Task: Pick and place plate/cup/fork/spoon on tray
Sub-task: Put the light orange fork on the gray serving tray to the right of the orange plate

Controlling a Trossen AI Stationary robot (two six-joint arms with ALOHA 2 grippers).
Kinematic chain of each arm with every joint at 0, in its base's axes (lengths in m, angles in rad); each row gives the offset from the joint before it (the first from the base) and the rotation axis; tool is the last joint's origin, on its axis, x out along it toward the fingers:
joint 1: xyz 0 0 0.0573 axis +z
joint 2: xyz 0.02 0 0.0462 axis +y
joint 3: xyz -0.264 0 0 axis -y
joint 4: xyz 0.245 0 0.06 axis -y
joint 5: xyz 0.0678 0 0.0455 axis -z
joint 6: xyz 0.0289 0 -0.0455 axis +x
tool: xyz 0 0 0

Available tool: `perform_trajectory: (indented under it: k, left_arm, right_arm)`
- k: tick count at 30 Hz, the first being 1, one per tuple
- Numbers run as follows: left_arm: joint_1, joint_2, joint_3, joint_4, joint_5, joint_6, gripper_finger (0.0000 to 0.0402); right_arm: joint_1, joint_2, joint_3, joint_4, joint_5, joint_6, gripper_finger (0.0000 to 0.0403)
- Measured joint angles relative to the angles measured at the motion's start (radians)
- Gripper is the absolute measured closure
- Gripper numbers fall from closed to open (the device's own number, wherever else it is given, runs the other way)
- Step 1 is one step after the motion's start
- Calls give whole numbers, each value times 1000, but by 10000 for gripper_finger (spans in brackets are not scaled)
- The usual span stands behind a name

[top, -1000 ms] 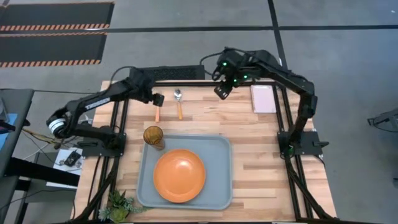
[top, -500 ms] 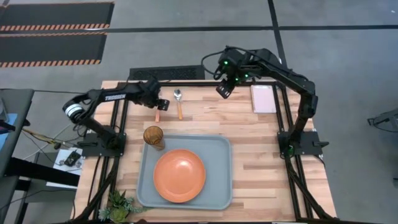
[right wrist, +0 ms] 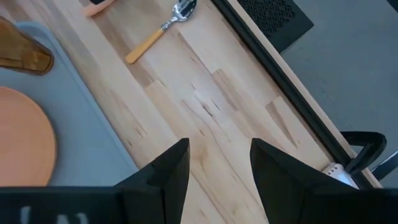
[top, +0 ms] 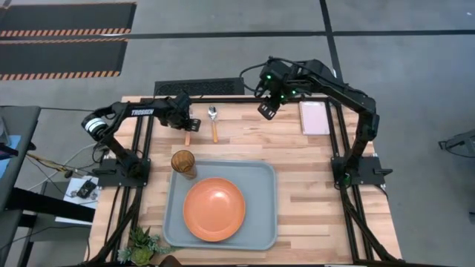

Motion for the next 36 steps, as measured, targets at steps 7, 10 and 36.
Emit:
perform_trajectory:
  k: [7, 10, 36]
  left_arm:
    - [0, 1, -1, -2, -16, 63, 379]
    - [3, 2, -2, -1, -10, 68, 379]
    - [-57, -327, 173, -11, 118, -49, 363]
  right_arm:
    - [4, 0, 0, 0, 0, 0, 212]
    - [6, 0, 0, 0, -1, 0, 212]
    - [-119, -129, -21, 235, -166, -18, 212]
